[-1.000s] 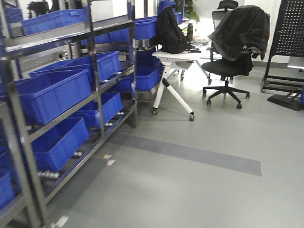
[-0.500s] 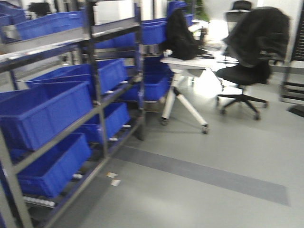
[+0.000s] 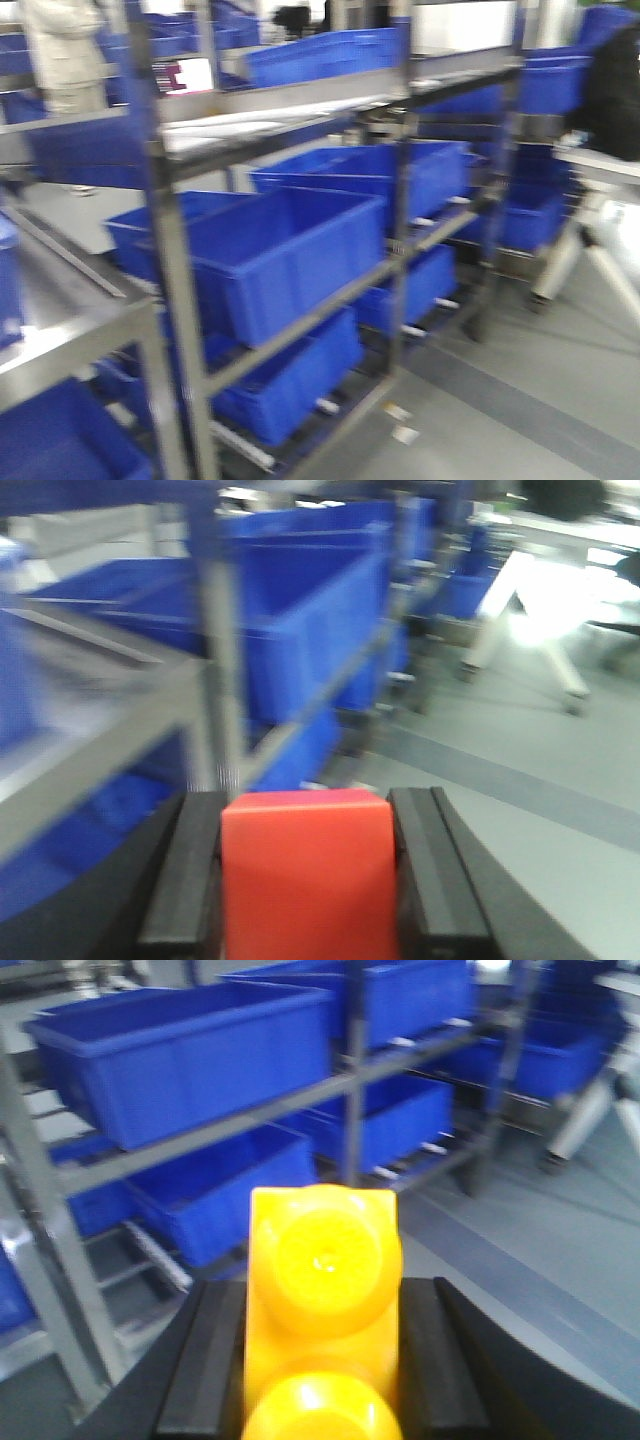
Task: Pick red and yellow blocks into blue bin
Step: 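Drive past the crate shelves to the large blue bin, then extend both grippers over the blue bin holding the blocks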
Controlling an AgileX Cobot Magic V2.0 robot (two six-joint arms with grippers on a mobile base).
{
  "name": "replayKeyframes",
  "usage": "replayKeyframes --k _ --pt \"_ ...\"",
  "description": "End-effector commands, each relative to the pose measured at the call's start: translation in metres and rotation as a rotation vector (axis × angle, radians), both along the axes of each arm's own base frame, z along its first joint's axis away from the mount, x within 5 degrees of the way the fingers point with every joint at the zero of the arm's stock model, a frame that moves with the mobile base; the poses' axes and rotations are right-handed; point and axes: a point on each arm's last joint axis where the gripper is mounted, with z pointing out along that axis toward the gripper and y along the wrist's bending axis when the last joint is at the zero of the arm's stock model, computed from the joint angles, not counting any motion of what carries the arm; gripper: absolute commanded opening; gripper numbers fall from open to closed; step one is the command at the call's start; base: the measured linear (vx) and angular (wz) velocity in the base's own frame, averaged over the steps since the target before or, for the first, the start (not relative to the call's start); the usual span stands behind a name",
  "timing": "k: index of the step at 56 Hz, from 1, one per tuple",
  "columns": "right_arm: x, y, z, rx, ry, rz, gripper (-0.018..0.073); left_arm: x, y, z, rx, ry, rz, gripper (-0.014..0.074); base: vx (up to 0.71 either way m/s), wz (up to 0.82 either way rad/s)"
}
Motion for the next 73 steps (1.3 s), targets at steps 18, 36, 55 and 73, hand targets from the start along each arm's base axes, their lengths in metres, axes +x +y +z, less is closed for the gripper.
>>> replayKeyframes --k 18,36,55,73 --pt "0.0018 0.0004 0.0163 -0.003 -0.106 0.007 -0.0007 0.0013 -0.0014 0.0149 -0.037 -0.097 -0.007 0.0002 0.31 0.69" --pt "0.0018 0.0004 0.0163 -0.003 -0.106 0.007 -0.0007 0.0013 -0.0014 0.0149 -0.037 -0.097 -0.007 0.0002 0.20 0.70" --pt "0.0018 0.0004 0.0163 -0.003 -0.106 0.007 -0.0007 0.0013 -0.0014 0.0149 -0.037 -0.097 -0.007 0.0002 0.15 0.58" --pt "0.0018 0.0004 0.0164 -0.003 -0.107 0.007 -0.0007 0.0013 -0.0014 0.0149 -0.037 -0.097 -0.007 0.0002 0.05 0.18"
